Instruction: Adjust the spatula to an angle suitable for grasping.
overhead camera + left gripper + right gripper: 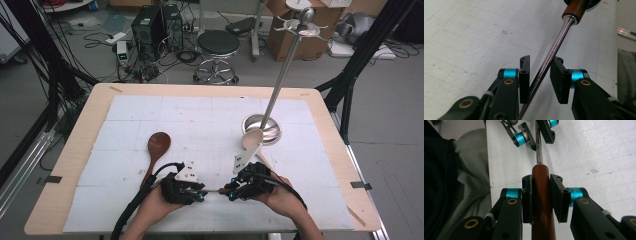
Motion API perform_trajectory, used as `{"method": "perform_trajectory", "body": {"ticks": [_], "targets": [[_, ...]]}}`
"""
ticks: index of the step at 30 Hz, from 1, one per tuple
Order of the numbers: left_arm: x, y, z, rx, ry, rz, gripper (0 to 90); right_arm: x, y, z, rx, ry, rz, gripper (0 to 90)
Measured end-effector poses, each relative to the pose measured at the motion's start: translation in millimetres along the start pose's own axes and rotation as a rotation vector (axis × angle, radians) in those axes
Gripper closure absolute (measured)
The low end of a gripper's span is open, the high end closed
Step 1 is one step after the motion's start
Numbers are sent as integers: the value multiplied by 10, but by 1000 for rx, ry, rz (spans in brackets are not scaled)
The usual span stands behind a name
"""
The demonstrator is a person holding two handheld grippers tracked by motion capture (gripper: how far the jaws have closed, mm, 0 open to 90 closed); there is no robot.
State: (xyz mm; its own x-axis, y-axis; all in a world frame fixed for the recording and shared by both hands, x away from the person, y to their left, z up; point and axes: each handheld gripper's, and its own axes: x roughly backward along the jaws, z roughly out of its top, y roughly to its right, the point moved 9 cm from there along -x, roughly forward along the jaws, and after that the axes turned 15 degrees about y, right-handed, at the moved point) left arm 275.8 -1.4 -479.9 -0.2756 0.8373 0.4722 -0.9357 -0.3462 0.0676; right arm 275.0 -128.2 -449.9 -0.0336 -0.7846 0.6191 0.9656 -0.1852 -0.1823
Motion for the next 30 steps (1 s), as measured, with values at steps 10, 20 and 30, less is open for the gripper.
{"method": "perform_trajectory", "body": {"ticks": [10,20,30], "targets": [[1,47,1,-21,-5,-16,735,35,4,-33,-19,-2,29,722],[5,40,-7,-28,-11,-20,790,186,121,30,-60,94,-32,602],[16,43,-9,-19,-12,-24,835,454,306,100,-101,212,-175,456]]}}
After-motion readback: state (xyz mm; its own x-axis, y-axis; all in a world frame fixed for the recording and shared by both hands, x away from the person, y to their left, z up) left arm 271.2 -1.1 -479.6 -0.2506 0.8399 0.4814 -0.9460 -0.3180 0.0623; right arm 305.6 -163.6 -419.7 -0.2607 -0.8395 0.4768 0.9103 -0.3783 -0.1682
